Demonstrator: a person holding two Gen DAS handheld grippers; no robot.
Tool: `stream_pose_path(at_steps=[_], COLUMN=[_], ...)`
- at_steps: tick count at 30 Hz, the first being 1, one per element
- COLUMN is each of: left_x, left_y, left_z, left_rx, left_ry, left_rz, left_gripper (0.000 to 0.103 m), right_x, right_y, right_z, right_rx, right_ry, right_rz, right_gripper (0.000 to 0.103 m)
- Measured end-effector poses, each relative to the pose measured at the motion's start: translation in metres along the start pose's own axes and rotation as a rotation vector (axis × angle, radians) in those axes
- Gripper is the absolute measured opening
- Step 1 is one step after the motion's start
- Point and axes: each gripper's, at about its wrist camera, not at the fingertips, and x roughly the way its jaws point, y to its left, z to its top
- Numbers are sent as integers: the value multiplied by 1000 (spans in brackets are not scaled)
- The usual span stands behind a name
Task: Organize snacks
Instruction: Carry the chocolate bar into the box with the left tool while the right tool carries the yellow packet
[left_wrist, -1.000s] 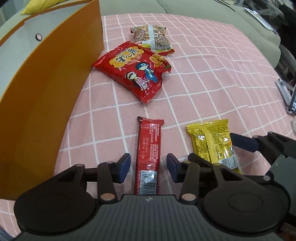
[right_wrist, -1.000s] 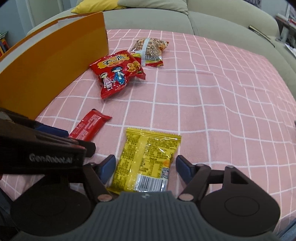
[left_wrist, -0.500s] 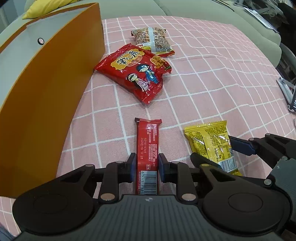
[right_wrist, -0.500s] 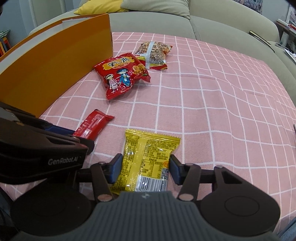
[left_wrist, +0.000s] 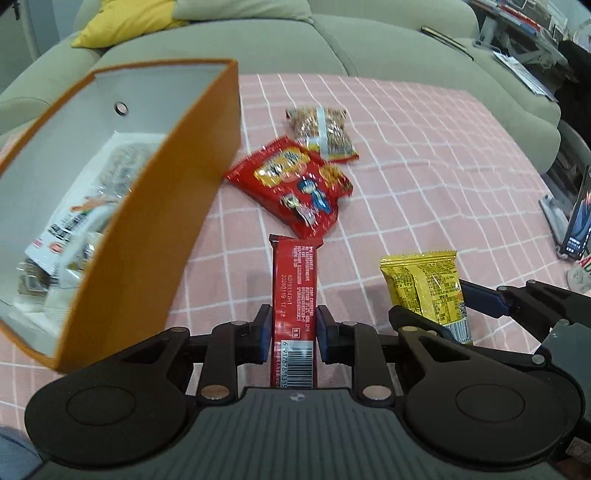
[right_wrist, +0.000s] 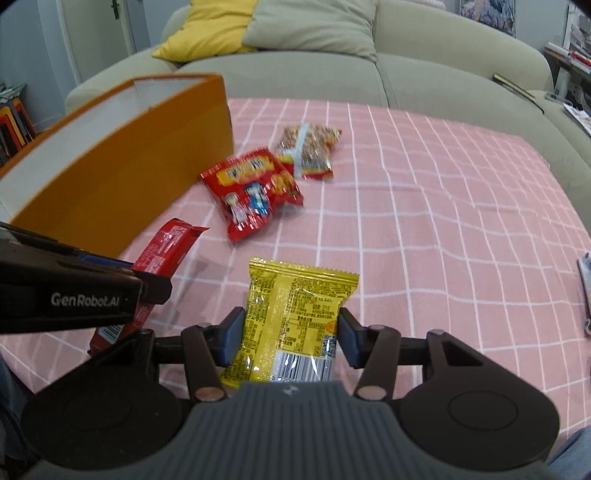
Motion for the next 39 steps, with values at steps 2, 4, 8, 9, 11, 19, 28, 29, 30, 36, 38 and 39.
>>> stream_pose_path(at_steps=[2, 4, 8, 9, 11, 19, 28, 29, 30, 36, 38, 39], left_x=[-9, -17, -38, -44, -56, -94, -106, -105, -104, -85, -75, -72], left_y=[3, 5, 13, 16, 21, 56, 108, 114, 118, 145, 150, 152], left_z=[2, 3, 7, 9, 12, 35, 62, 66, 68, 87, 92, 91], left_rx=[-9, -17, -45, -50, -58, -111, -112, -115, -118, -112, -103, -96], left_ry=[-12, -22, -57, -72, -103, -223, -247, -244, -239, -191, -165, -157], left_rz=[6, 16, 24, 23, 27, 64, 137, 140, 143, 163, 154, 154], left_gripper=[27, 27, 27, 27, 27, 27, 27, 27, 27, 27, 27, 27], right_x=[-7, -15, -28, -31, -37, -50, -46, -45, -42, -11, 4, 11], right_y=[4, 8, 20, 24, 29, 58, 108, 114, 120, 148, 155, 158], right_z=[6, 12, 26, 29, 37, 80, 131, 135, 140, 169, 178, 182], right_rx=[-9, -24, -62, -72, -90, -173, -303, -323, -341, -447, -481, -497], right_ry=[-21, -44, -83, -95, -116, -209, -281, -286, -291, -272, -253, -244], right_rz=[14, 31, 50, 55, 63, 97, 166, 169, 170, 144, 133, 129], right_gripper=[51, 51, 51, 51, 51, 51, 51, 51, 51, 51, 51, 51])
